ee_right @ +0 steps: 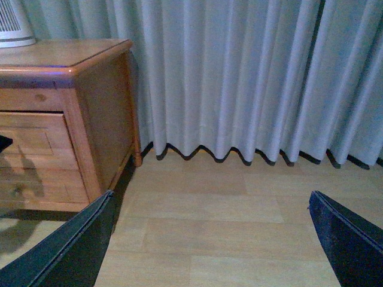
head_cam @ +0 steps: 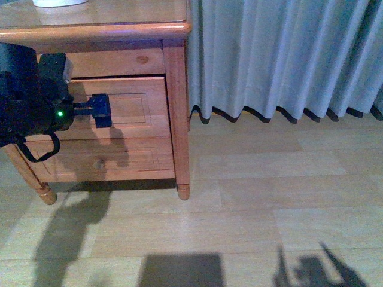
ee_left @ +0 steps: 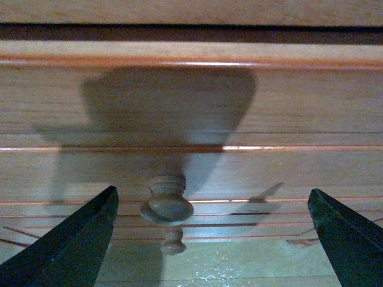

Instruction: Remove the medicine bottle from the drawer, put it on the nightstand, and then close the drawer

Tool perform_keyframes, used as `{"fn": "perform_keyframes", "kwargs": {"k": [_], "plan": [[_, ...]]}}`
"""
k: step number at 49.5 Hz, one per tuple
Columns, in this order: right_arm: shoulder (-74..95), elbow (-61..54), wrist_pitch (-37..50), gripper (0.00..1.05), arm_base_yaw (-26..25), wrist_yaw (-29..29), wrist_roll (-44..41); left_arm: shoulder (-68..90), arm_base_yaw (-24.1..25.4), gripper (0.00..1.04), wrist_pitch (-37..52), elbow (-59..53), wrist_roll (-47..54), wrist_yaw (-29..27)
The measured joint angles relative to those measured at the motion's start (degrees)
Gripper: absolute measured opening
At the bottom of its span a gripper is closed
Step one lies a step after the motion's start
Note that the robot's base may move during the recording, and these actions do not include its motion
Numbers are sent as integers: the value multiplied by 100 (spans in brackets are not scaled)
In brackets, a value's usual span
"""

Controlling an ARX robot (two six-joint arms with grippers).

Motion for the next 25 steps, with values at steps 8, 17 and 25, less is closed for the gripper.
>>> {"fn": "perform_keyframes", "kwargs": {"k": [8,17,25], "plan": [[0,0,0,98,0,0,0,24,22,98,68,7,0,57],[0,0,0,98,0,0,0,83,44,82,129,28,-13,66],[0,0,0,98,0,0,0,111,81,54,127,46,-50,48]]}}
